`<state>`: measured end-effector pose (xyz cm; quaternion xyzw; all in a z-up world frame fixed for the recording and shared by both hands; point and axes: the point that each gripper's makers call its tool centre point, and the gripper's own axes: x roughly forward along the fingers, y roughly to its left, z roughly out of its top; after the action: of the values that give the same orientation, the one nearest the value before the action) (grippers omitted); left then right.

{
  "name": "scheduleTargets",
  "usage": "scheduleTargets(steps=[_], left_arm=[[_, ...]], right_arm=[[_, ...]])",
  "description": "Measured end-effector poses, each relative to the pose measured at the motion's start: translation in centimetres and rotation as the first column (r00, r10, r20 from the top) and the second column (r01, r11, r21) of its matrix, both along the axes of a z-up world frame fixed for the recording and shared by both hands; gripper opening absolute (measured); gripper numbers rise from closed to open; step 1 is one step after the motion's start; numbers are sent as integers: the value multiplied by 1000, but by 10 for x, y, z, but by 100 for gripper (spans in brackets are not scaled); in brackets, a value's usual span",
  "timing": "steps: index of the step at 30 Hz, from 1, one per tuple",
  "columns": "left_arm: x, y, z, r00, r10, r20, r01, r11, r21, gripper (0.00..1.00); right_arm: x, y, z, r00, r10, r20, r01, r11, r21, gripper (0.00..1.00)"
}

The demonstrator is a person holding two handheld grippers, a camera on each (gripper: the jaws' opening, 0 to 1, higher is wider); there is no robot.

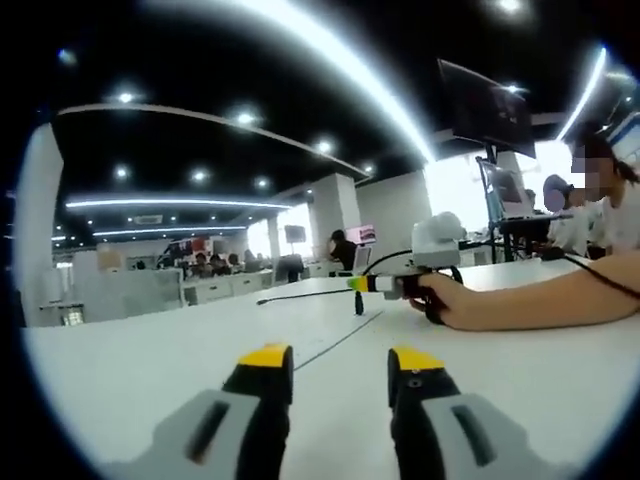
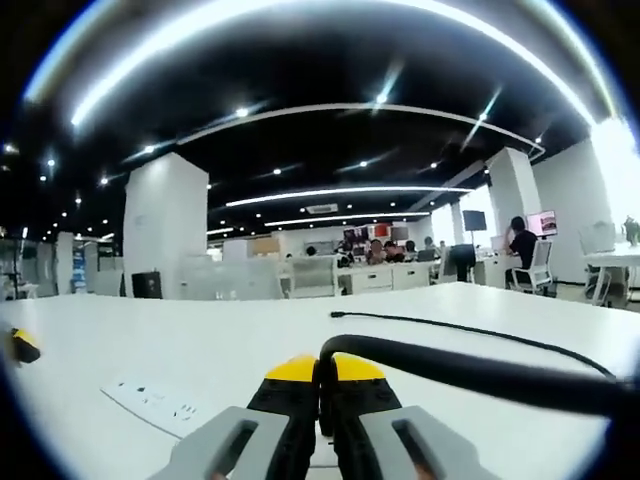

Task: Locate the USB plug end of the data cable currently connected to the USB port on the desk. Grip the plug, withdraw it from the port, and place it onto the desktop.

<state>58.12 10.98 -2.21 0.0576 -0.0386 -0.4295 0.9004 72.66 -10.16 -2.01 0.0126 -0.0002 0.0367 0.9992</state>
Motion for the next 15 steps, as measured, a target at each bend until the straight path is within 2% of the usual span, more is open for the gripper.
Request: scheduleTargets(steps=[2,4,7,8,10,11,15], left_arm=[[1,1,-1,1000,5,3,-5,1000,11,33],[1,1,-3,1000,8,12,-9,1000,27,33],[2,3,-1,999,19,33,-20,999,33,33],[2,4,0,999,21,32,-22,999,23,33],[3,6,1,999,27,29,-28,1000,14,33],[3,6,1,999,32,27,-32,999,13,33],[6,10,1,998,52,22,-52,999,6,33]], right_arm=[[-1,-1,0,1000,-1,-2,1,1000,-5,6],[-1,-2,0,1000,3,1,-3,999,33,6],[-1,-13,-1,1000,-14,13,12,987,161,5],[-1,-15,-1,1000,-19,16,15,985,170,5],[-1,-15,-1,1000,-14,14,11,986,165,5],[-6,-10,-1,1000,-20,12,18,990,139,6],[-1,-10,0,1000,-18,7,18,995,100,6]])
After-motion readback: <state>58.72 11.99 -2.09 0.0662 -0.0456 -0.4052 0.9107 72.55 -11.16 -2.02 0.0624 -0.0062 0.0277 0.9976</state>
